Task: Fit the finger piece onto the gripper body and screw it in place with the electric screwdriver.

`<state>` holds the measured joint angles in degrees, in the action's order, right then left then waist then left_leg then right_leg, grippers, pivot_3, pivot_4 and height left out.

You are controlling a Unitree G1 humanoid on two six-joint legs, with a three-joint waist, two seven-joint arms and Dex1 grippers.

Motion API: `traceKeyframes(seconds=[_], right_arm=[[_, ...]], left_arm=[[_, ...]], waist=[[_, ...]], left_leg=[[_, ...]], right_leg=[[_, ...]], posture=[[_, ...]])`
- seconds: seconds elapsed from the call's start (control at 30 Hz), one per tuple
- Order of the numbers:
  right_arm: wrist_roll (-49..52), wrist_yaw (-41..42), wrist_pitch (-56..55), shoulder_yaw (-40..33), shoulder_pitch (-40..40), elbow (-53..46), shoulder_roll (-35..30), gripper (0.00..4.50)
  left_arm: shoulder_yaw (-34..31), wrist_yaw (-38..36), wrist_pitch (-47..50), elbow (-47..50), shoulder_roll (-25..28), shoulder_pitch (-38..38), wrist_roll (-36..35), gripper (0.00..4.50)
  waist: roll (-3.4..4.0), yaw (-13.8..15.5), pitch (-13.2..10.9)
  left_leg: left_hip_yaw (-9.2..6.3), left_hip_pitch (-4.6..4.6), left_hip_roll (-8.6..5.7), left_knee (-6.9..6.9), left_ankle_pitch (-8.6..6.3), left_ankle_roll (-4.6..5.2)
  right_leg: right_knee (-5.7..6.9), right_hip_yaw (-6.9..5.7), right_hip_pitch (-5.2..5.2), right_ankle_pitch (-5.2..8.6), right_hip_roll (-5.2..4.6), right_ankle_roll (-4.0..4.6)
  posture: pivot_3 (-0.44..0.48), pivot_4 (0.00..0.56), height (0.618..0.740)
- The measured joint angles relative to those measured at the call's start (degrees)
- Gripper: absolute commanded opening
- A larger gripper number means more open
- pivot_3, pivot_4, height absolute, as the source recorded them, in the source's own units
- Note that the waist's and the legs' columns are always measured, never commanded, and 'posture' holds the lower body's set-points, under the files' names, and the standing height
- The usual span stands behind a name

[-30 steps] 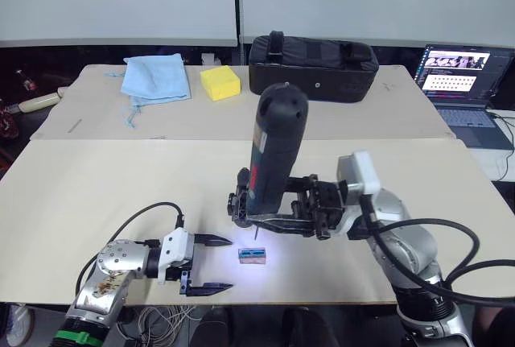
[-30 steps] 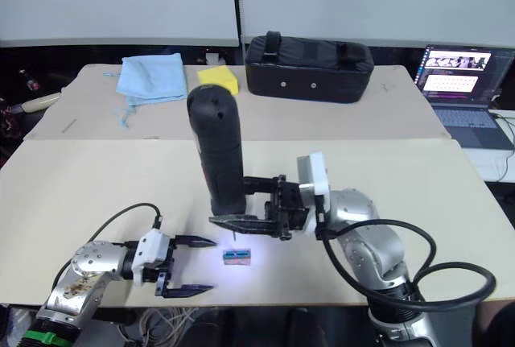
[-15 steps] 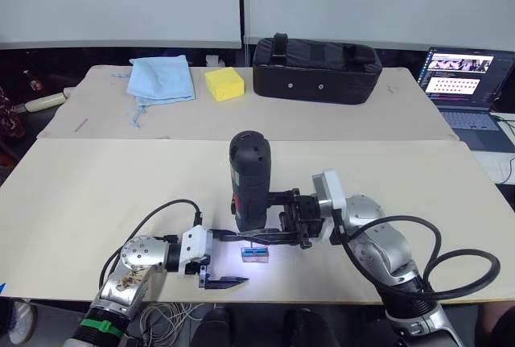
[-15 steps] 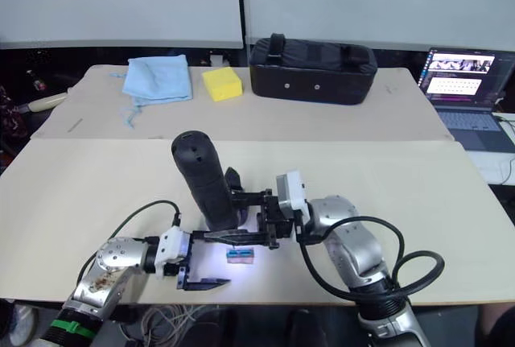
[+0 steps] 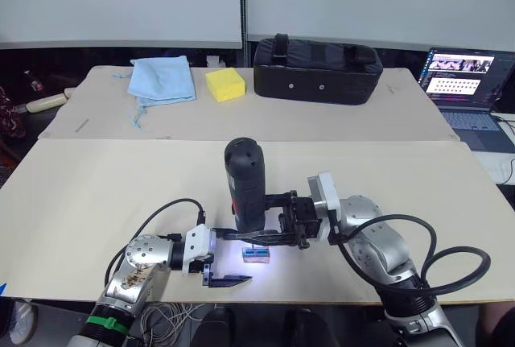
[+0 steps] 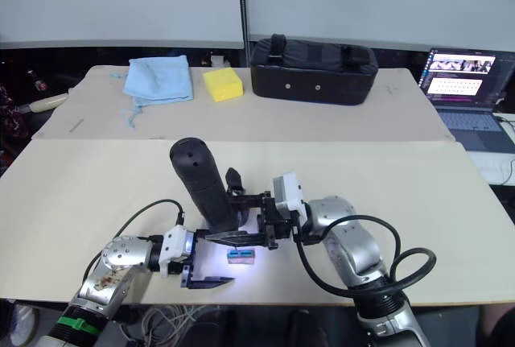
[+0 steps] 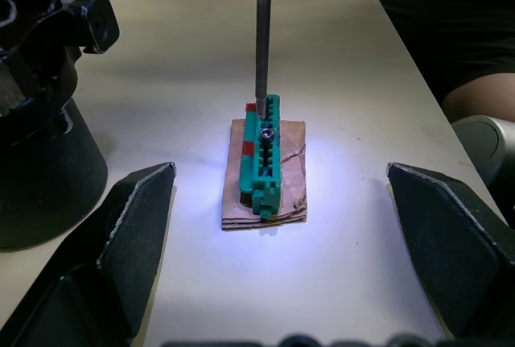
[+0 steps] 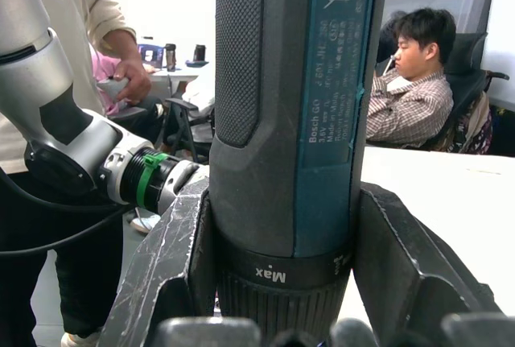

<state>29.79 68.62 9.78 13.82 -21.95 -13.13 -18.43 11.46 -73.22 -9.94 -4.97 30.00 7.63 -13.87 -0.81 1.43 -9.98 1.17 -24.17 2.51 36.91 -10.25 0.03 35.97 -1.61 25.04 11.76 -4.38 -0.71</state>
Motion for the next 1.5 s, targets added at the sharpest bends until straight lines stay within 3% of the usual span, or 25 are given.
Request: traceKeyframes(seconds=[1.5], right_arm=[[-1.3, 1.1, 0.3, 0.0, 0.4, 1.0, 0.2, 1.93]], left_arm=[[0.8, -0.1, -1.5, -2.1, -0.3, 0.4, 0.1, 4.45]], waist=[[0.1, 0.0, 0.4]], left_leg=[[0.49, 0.21, -0.02, 0.0, -0.01, 0.0]], right_leg=[[-0.06, 0.58, 0.0, -0.1, 0.0, -0.18]], posture=[[0.0, 0.15, 0.74]])
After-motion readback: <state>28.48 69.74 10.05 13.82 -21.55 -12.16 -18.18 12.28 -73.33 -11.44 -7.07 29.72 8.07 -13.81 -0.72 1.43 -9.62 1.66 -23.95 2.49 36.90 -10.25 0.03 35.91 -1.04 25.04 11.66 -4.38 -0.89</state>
